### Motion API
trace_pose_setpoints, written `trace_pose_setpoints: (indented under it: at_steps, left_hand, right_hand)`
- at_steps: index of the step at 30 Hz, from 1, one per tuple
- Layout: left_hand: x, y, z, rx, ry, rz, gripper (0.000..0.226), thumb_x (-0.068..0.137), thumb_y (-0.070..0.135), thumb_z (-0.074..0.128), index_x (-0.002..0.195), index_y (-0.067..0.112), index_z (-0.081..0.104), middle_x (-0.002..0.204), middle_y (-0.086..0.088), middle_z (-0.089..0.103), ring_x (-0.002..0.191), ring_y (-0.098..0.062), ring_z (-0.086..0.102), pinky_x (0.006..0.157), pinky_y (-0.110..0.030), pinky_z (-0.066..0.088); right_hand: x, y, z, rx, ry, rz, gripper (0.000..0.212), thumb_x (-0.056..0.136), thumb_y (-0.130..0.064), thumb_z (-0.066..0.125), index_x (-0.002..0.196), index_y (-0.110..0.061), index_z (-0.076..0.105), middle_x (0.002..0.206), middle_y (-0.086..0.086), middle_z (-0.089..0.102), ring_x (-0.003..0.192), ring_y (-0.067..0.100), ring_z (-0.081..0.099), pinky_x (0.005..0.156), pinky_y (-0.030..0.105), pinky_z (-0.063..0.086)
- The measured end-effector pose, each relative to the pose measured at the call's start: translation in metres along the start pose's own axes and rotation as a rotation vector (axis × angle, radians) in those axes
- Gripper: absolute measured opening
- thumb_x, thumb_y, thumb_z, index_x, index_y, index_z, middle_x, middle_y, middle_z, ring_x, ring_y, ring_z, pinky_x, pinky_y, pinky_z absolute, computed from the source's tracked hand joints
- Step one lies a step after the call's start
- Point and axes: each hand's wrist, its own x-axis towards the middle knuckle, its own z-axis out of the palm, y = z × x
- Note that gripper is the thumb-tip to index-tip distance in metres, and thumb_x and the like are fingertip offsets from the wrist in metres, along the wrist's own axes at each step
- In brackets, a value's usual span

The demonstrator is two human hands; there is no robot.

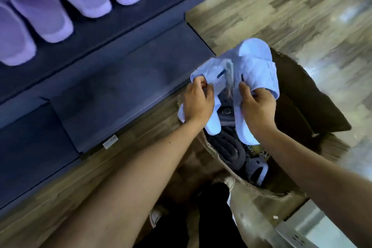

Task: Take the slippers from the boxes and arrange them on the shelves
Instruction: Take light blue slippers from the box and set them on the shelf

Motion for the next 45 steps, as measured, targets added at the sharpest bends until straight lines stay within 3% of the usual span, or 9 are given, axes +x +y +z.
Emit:
trace_pose_setpoints:
  at_steps: [8,13,16,23,27,32,37,40,45]
  left_hand:
    - [-0.044,-0.023,-0.130,0.189,0.192,0.015,0.021,0.098,0.021,0.041,0.111,0.005,0.041,0.097,-0.017,0.064,0.082,-0.034,0.062,0.062,-0.039,0.050]
    - [-0.068,-0.048,-0.210,0.283,0.368,-0.085,0.025,0.098,0.023,0.039,0.115,0.006,0.040,0.102,-0.017,0.065,0.084,-0.035,0.062,0.067,-0.041,0.051]
    - [-0.098,-0.063,-0.262,0.320,0.480,-0.171,0.026,0.098,0.023,0.039,0.118,0.007,0.040,0.103,-0.016,0.065,0.082,-0.034,0.063,0.068,-0.044,0.053]
    - [-0.191,-0.074,-0.375,0.342,0.731,-0.379,0.031,0.097,0.022,0.040,0.123,0.004,0.041,0.098,-0.020,0.065,0.078,-0.040,0.061,0.059,-0.038,0.042]
    - [-0.258,-0.081,-0.436,0.264,0.862,-0.573,0.038,0.097,0.023,0.041,0.132,0.008,0.039,0.099,-0.018,0.066,0.083,-0.038,0.063,0.067,-0.040,0.046]
    - [-0.329,-0.110,-0.519,0.233,0.889,-0.654,0.037,0.097,0.016,0.039,0.133,0.008,0.038,0.104,-0.019,0.065,0.073,-0.027,0.056,0.060,-0.034,0.039]
    - [-0.378,-0.139,-0.591,0.256,0.882,-0.643,0.047,0.096,0.014,0.039,0.142,0.021,0.034,0.112,-0.013,0.064,0.091,-0.033,0.061,0.071,-0.039,0.046]
    - [-0.394,-0.152,-0.630,0.318,0.875,-0.573,0.052,0.094,0.014,0.042,0.145,0.019,0.031,0.118,-0.011,0.062,0.101,-0.030,0.060,0.081,-0.037,0.048]
    - [-0.398,-0.166,-0.679,0.450,0.747,-0.628,0.065,0.094,0.038,0.045,0.149,0.026,0.011,0.155,0.005,0.021,0.142,-0.019,0.019,0.112,-0.037,0.017]
  right_hand:
    - [-0.067,-0.075,0.044,-0.155,-0.214,-0.254,0.058,0.091,-0.021,0.056,0.043,-0.014,0.024,0.040,0.003,0.028,0.041,0.013,0.037,0.048,0.031,0.015]
    - [-0.113,-0.119,0.098,-0.142,-0.400,-0.362,0.057,0.092,-0.024,0.055,0.044,-0.014,0.026,0.042,0.003,0.031,0.044,0.018,0.032,0.053,0.033,0.022]
    - [-0.151,-0.142,0.119,-0.193,-0.569,-0.416,0.049,0.092,-0.031,0.053,0.050,-0.012,0.036,0.052,0.003,0.045,0.057,0.021,0.046,0.056,0.027,0.030]
    - [-0.256,-0.199,0.155,-0.309,-0.896,-0.655,0.047,0.087,-0.039,0.058,0.050,-0.019,0.038,0.056,-0.003,0.049,0.073,0.027,0.056,0.078,0.041,0.043]
    - [-0.339,-0.245,0.172,-0.394,-1.038,-0.884,0.051,0.093,-0.036,0.052,0.052,-0.022,0.025,0.053,-0.008,0.032,0.071,0.022,0.043,0.075,0.035,0.029]
    - [-0.447,-0.285,0.212,-0.562,-1.064,-1.079,0.048,0.097,-0.035,0.041,0.055,-0.021,0.024,0.058,-0.002,0.036,0.070,0.025,0.046,0.069,0.034,0.037]
    - [-0.539,-0.311,0.257,-0.514,-1.137,-1.036,0.052,0.096,-0.035,0.047,0.051,-0.018,0.026,0.050,-0.002,0.032,0.045,0.010,0.031,0.045,0.026,0.021]
    - [-0.582,-0.329,0.280,-0.460,-1.151,-1.028,0.051,0.096,-0.034,0.048,0.050,-0.020,0.029,0.049,-0.005,0.033,0.045,0.008,0.031,0.044,0.022,0.017]
    - [-0.622,-0.356,0.322,-0.413,-1.104,-0.924,0.050,0.095,-0.037,0.048,0.051,-0.022,0.031,0.050,-0.007,0.036,0.047,0.007,0.034,0.045,0.023,0.019]
